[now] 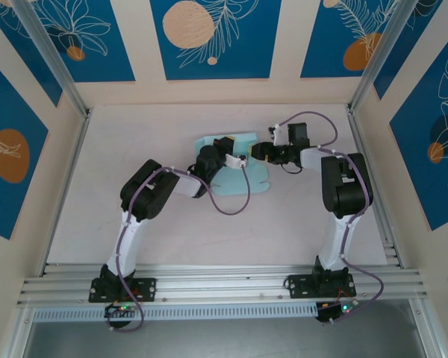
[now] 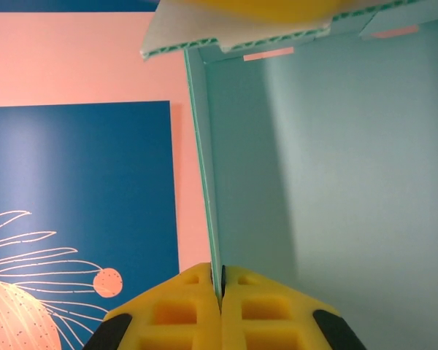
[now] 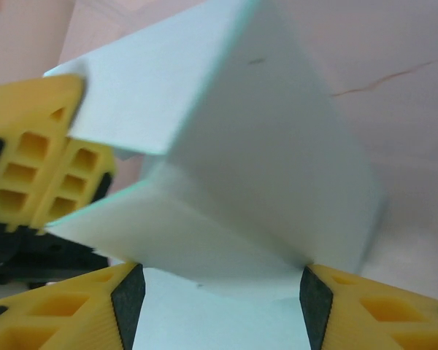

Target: Fold the paper box

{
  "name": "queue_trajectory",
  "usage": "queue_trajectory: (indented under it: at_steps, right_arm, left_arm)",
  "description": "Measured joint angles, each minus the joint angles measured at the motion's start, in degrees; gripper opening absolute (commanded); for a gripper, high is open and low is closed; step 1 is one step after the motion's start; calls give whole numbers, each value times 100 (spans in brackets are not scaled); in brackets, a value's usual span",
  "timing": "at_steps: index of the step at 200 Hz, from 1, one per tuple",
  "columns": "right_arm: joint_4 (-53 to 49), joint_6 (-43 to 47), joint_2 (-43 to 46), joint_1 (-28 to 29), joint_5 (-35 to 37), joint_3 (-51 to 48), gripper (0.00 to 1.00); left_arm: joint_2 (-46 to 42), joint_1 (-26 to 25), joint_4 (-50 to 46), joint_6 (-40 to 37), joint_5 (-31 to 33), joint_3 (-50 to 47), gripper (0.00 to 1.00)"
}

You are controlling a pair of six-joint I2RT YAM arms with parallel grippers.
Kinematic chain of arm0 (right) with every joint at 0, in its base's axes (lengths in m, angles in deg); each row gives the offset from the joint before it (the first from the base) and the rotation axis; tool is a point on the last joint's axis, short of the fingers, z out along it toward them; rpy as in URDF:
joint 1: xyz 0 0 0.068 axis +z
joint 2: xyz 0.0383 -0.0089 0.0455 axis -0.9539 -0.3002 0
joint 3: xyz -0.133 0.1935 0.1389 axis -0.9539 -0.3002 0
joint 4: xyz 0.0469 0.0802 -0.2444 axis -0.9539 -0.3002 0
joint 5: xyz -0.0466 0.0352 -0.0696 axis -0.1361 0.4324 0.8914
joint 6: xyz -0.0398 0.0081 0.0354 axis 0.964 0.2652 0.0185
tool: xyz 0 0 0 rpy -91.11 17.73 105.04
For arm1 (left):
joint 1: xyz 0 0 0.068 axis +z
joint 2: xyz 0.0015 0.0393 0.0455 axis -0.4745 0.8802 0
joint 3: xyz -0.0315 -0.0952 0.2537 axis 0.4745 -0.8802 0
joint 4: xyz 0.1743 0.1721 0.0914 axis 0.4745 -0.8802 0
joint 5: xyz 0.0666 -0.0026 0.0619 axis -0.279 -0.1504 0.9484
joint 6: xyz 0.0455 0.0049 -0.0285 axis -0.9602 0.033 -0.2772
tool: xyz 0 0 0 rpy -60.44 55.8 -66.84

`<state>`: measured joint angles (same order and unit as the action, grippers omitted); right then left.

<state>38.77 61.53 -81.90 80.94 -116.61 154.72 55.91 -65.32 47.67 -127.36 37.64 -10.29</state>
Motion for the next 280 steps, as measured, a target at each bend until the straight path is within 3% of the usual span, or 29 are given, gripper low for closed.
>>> queue_trajectory:
  at_steps: [95,143,237,280]
  right_arm:
    - [-122,46,17,57,308,87,61]
    - [-76,114,66,85,343,44,73]
    - [308,83,1222,-9,382,-918,73]
    - [817,-221,1670,-466,66,-1453,73]
  left_arm:
    - [-46,7,-85,0,2,0,0]
    - [-50,9,-85,-2,-2,0,0]
    - [-57,-26,-109,-2,-127,4,0]
    - [-57,-26,-109,-2,-127,4,0]
